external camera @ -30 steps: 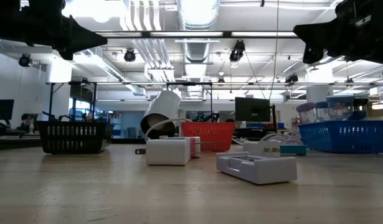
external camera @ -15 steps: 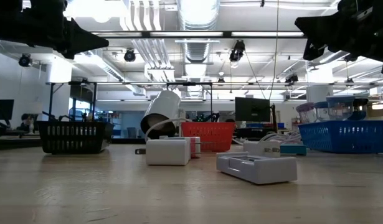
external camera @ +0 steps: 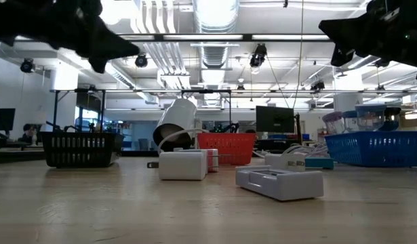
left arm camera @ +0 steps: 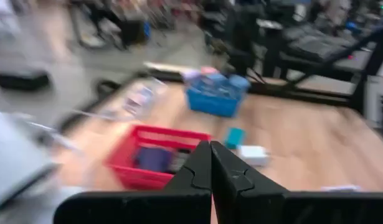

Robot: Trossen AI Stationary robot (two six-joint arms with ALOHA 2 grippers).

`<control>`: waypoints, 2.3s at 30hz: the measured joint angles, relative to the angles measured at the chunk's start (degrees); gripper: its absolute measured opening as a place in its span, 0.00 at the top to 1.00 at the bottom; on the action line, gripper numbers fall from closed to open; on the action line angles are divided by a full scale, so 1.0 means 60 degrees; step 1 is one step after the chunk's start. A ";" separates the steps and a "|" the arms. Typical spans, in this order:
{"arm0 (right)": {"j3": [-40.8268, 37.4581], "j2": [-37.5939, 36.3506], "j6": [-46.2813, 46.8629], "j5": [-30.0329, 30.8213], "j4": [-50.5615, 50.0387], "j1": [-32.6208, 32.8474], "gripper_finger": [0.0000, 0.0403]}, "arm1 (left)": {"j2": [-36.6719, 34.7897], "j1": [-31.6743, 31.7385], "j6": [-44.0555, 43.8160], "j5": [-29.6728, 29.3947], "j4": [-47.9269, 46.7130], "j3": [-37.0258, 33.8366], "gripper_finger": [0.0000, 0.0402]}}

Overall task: Pick & Place Office items
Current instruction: Put the left white charger adapter into the black basket

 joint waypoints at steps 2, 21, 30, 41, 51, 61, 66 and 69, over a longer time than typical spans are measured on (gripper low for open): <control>0.0000 -0.0006 0.0058 0.0289 0.0041 -0.0001 0.98 | 0.1231 -0.0007 -0.0573 0.0488 -0.0016 0.0591 1.00; 0.0001 0.0001 0.0665 0.0590 0.0213 0.0009 0.98 | 0.8790 -0.1726 -0.2664 0.2232 -0.2523 0.5815 0.79; 0.0004 -0.0002 0.0982 0.0544 0.0236 0.0010 0.98 | 0.9201 -0.2120 -0.2470 0.1958 -0.2580 0.6203 0.45; 0.0004 0.0009 0.1225 0.0544 0.0435 0.0010 0.98 | 0.9634 -0.2321 -0.1914 0.1040 -0.2977 0.6184 0.20; 0.0004 0.0009 0.1558 0.0501 0.0362 0.0010 0.98 | 0.9684 -0.2407 -0.2195 0.1513 -0.3290 0.6184 0.19; 0.0004 -0.0006 0.2021 0.0501 0.0516 0.0010 0.98 | 0.9686 -0.2422 -0.2609 0.1392 -0.3439 0.6181 0.23; 0.0004 0.0004 0.2071 0.0501 0.0661 0.0010 0.98 | 0.9690 -0.2415 -0.3091 0.1376 -0.3756 0.6177 0.23; 0.0004 0.0030 0.2021 0.0501 0.0646 0.0010 0.98 | 0.9693 -0.2415 -0.3109 0.1376 -0.3852 0.6177 0.23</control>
